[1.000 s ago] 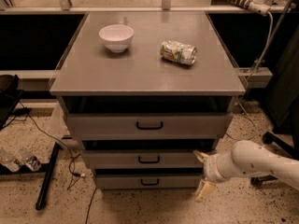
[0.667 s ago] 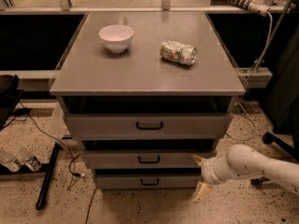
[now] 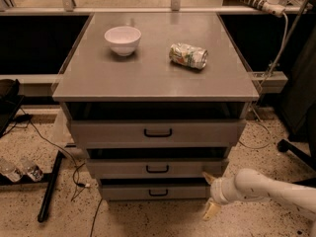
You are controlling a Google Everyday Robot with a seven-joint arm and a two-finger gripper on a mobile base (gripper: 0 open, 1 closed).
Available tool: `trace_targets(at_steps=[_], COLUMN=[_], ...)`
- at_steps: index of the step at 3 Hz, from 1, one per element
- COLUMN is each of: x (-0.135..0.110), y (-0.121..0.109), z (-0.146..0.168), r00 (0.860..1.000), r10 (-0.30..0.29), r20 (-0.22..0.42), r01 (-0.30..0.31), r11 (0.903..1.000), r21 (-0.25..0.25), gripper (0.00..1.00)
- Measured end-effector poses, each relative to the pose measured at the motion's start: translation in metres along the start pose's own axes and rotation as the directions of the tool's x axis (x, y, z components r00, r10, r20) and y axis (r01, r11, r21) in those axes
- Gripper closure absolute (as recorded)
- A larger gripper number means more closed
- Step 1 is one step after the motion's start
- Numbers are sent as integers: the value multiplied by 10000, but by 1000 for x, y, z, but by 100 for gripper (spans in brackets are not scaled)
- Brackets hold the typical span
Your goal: Open bottom drawer
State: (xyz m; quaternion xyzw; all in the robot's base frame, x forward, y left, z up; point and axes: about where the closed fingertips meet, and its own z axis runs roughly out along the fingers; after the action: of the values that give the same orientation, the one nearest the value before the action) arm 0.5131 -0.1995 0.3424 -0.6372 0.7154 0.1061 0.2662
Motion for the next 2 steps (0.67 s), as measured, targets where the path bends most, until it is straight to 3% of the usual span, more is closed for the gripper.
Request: trace_targets(at_steps=[1,2], x=[20,33], y=[17,38], z=[28,57], r00=[9989,9908], r10=[-372,-1157], r20=[-289,-696], r01=[381,1202], r11=[9988,9907], r21=[310,638], gripper=[0,0])
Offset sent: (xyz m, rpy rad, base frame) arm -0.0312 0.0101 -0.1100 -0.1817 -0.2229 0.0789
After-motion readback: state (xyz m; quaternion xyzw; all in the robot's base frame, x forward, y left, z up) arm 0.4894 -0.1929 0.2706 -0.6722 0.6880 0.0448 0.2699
